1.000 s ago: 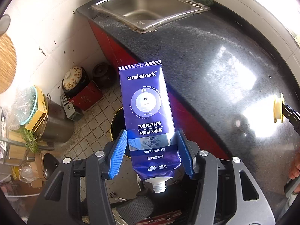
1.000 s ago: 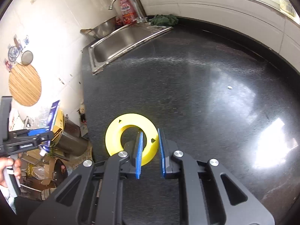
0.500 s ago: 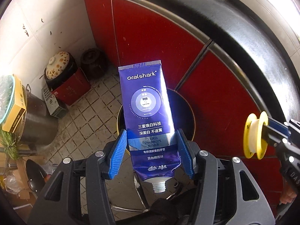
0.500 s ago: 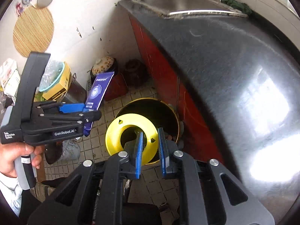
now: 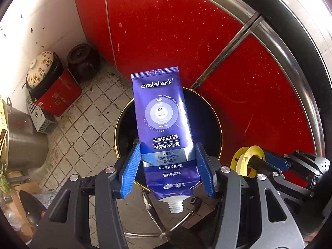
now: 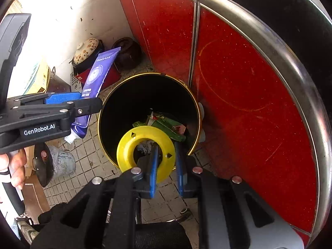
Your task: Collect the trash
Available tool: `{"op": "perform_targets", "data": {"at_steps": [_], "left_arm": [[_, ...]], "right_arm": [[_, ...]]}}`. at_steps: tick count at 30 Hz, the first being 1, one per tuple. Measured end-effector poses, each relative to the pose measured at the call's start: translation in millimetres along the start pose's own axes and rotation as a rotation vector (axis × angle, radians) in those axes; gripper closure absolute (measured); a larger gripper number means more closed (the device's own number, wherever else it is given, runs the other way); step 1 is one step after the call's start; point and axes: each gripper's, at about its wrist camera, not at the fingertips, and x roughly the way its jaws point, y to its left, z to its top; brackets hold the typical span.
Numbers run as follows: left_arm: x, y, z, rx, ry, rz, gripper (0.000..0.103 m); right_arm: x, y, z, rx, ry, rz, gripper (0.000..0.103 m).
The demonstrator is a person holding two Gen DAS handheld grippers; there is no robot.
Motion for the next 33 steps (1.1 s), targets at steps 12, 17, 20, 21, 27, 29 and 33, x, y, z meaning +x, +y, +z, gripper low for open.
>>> {"op": "perform_targets", "data": {"at_steps": [12, 17, 20, 21, 27, 29, 33], "left_arm": [[-44, 13, 16, -0.066, -0.093, 0.072, 0.013], [-138, 13, 23, -0.092, -0.312, 0.091, 0.007], [-181, -10, 26, -0.044, -0.390, 0.107, 0.007], [-189, -20, 27, -0.027, -0.403, 0.116, 0.007], [-199, -125, 40, 0.179, -0.440, 0.059, 0.007], [-193, -171, 40, 0.279, -0.444, 0.027, 0.007], [-174, -267, 37, 0.438, -0.425, -0.043, 0.007]], "right_arm": [[0, 9, 4, -0.052, -0.092, 0.057, 0.014], [-47, 19, 1, -0.059, -0.196, 0.112, 0.011], [-102, 9, -7, 0.006, -0.320, 0.116, 0.007], [-123, 1, -11, 0.034, -0.359, 0.112, 0.007], [-227, -82, -45, 0.259, -0.559, -0.049, 0.007], [-248, -117, -61, 0.340, -0.592, -0.123, 0.007], [-277, -193, -103, 0.507, -0.619, -0.248, 0.007]]}}
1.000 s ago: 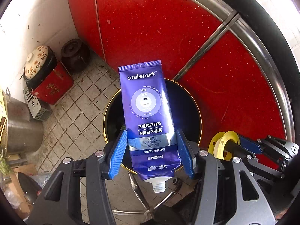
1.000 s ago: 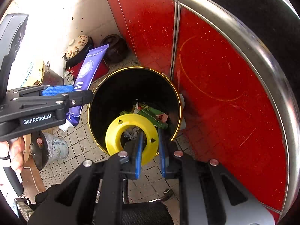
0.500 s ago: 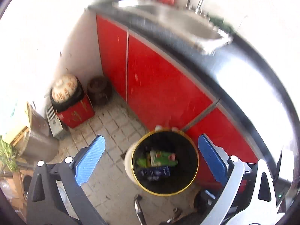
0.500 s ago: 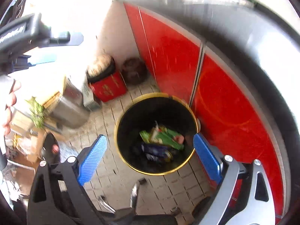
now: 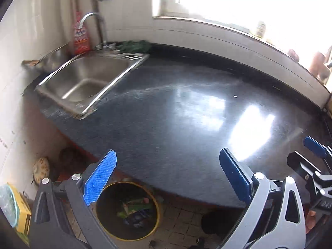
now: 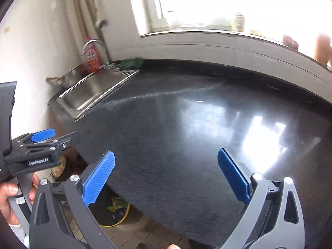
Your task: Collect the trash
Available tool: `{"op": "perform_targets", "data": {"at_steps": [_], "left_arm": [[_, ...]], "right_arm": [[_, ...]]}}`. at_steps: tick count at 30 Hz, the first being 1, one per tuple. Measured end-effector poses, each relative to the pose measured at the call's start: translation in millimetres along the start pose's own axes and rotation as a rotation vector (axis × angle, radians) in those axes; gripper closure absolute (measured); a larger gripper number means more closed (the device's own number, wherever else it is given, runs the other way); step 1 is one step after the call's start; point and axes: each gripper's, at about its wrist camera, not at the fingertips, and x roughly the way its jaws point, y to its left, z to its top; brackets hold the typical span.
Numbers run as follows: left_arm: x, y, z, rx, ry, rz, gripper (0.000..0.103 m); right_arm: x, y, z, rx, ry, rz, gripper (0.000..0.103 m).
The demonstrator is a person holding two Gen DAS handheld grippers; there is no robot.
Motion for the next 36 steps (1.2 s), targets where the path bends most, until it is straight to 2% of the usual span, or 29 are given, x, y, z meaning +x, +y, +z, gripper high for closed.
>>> {"op": "perform_targets", "data": {"at_steps": [4, 8, 12, 17, 21, 25, 30, 34, 36], "left_arm": [[24, -90, 14, 0.094, 0.026, -0.107, 0.007], [46, -168, 22, 0.164, 0.053, -0.152, 0.007], [74, -238, 31, 0.222, 0.088, -0.158, 0.007], [118, -314, 38, 0.305, 0.173, -0.125, 0.007], [147, -346, 45, 0.302, 0.251, -0.097, 0.007], [162, -364, 62, 0.299, 0.317, -0.052, 0.007], [159, -382, 80, 0.287, 0.390, -0.030, 0.007], [150, -387, 99, 0.273, 0.414, -0.006, 0.007], [143, -389, 106, 0.263, 0.445, -0.028, 0.007]], "right_arm": [[-8, -84, 3, 0.124, -0.006, -0.101, 0.007], [-10, -160, 3, 0.197, 0.001, -0.179, 0.007], [-7, -233, 5, 0.266, -0.007, -0.244, 0.007], [6, -301, 7, 0.350, 0.028, -0.262, 0.007], [18, -342, 10, 0.388, 0.068, -0.251, 0.007], [19, -364, 28, 0.402, 0.115, -0.225, 0.007], [8, -378, 57, 0.413, 0.207, -0.223, 0.007], [-13, -386, 64, 0.418, 0.254, -0.228, 0.007], [-23, -390, 64, 0.438, 0.287, -0.234, 0.007]]}}
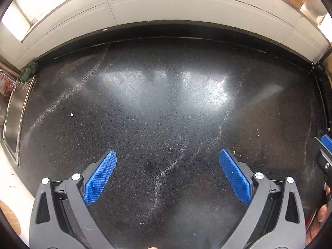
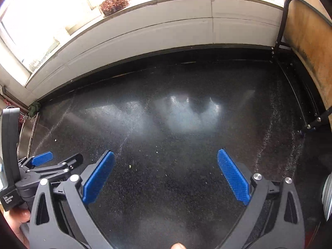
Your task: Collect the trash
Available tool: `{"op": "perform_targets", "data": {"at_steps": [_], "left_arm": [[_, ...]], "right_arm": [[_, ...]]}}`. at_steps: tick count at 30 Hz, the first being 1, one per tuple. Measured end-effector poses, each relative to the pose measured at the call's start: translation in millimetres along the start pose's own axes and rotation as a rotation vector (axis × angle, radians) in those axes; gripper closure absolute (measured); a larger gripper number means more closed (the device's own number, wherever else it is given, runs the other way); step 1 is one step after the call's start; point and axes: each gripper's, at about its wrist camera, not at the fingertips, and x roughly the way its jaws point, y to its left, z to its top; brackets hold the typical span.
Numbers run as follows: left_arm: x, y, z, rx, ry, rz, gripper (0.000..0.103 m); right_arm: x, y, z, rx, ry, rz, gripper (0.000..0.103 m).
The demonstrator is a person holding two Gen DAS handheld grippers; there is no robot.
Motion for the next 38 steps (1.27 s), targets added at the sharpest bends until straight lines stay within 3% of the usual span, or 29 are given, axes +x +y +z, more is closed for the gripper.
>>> {"op": "perform_targets", "data": {"at_steps": [8, 18, 24, 28, 32, 38], "left_arm": [[-35, 7, -3, -0.016, -0.004, -0.010, 0.007], [-22, 22, -7, -0.036, 0.026, 0.018, 0.007], [-5, 36, -9, -0.097, 0.063, -0.105, 0.007], [-7, 34, -10, -0.041, 0.026, -0.054, 0.007], [-2, 36, -15, -0.046, 0.046, -0.030, 0.007], [-2, 40, -23, -0.039, 0.054, -0.068, 0.007]], "right_arm": [[-25, -20, -17, -0.005, 0.115, -0.077, 0.007], [-13, 2, -21, -0.058, 0.187, -0.080, 0.007], [-10, 14, -27, -0.086, 0.198, -0.118, 0.007], [-7, 12, -31, -0.062, 0.211, -0.136, 0.007], [-8, 15, -34, -0.053, 0.203, -0.144, 0.007], [-11, 27, -36, -0.066, 0.192, -0.147, 0.007]]}}
